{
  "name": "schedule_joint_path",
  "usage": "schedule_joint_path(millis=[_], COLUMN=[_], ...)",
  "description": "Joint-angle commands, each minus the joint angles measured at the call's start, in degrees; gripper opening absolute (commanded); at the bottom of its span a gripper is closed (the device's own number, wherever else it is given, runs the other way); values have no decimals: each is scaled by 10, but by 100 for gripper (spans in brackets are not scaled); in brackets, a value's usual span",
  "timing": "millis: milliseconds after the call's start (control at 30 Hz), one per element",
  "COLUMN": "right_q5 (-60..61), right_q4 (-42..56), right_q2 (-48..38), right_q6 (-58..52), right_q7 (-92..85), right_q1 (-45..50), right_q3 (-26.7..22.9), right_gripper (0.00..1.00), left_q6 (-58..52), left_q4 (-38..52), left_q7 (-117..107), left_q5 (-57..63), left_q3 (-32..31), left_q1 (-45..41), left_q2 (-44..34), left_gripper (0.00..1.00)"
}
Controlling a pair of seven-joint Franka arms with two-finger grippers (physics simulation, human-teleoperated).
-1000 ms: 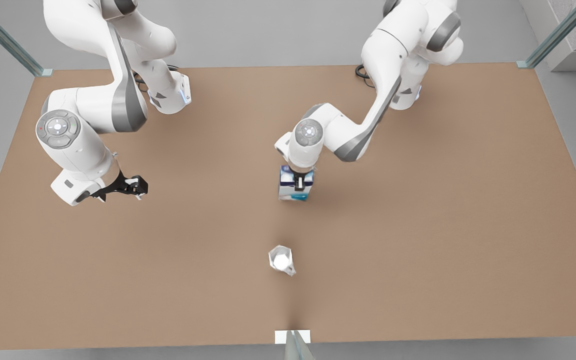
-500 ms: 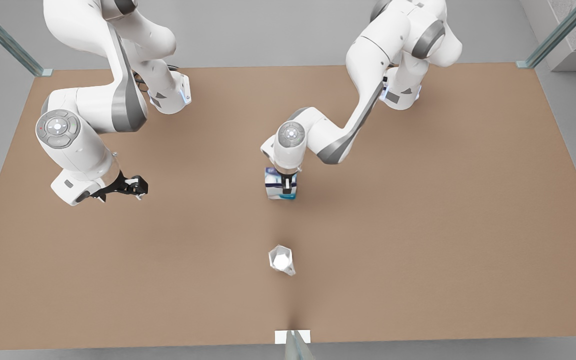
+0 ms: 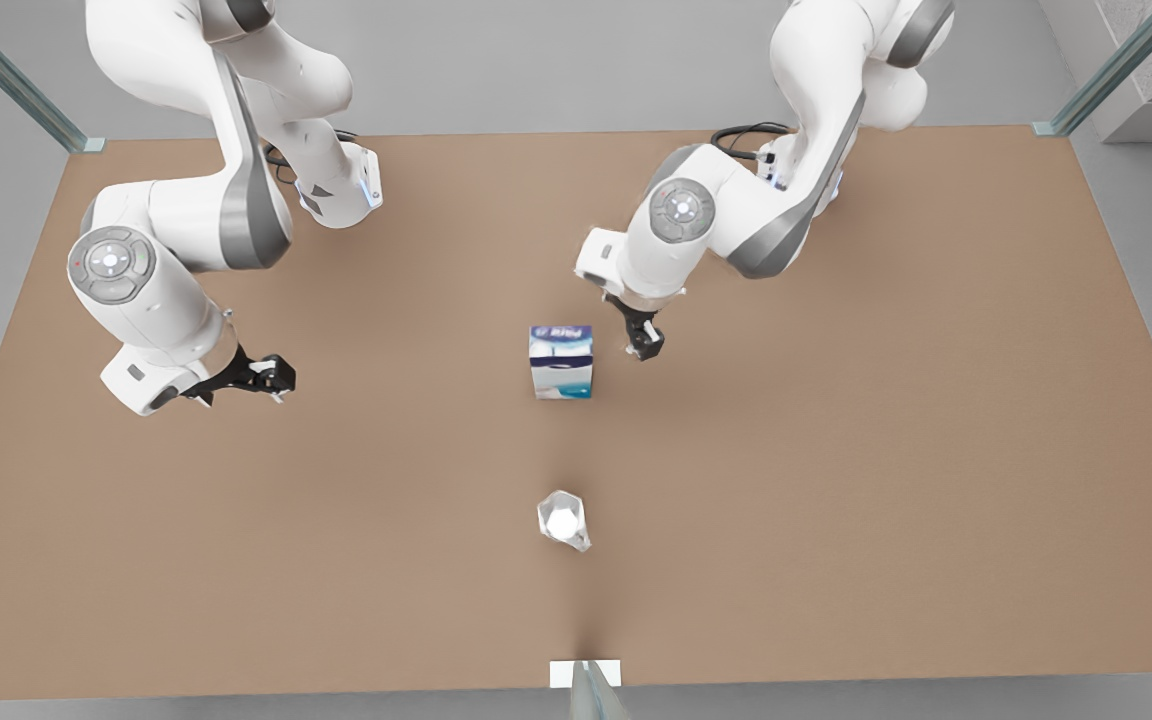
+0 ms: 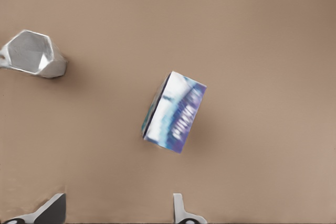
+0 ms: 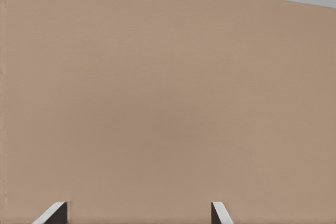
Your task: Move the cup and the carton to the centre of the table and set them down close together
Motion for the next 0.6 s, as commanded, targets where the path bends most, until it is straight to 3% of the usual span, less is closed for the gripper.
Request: schedule_joint_path(millis=[0, 133, 200, 300, 400, 567], right_q5=[5, 7, 7, 7, 7, 7], right_q4=[0, 1, 1, 0, 0, 0], right_q2=[0, 0, 0, -1, 1, 1], right_q6=[0, 0, 0, -1, -2, -1], right_q7=[0, 0, 0, 0, 0, -1], right_q1=[0, 1, 2, 3, 8, 5], right_q3=[1, 0, 0, 1, 1, 1], right_gripper=[100, 100, 100, 100, 100, 100], left_q6=[-26, -112, -125, -127, -122, -127], left_q4=[15, 18, 18, 18, 35, 48], left_q7=[-48, -215, -290, -285, -288, -289], left_q5=[-6, 28, 94, 95, 131, 142], left_q3=[0, 0, -3, -1, -49, -44], left_q1=[12, 152, 183, 237, 319, 333], left_q2=[2, -4, -20, -20, -14, -11], left_gripper=[100, 100, 100, 100, 100, 100])
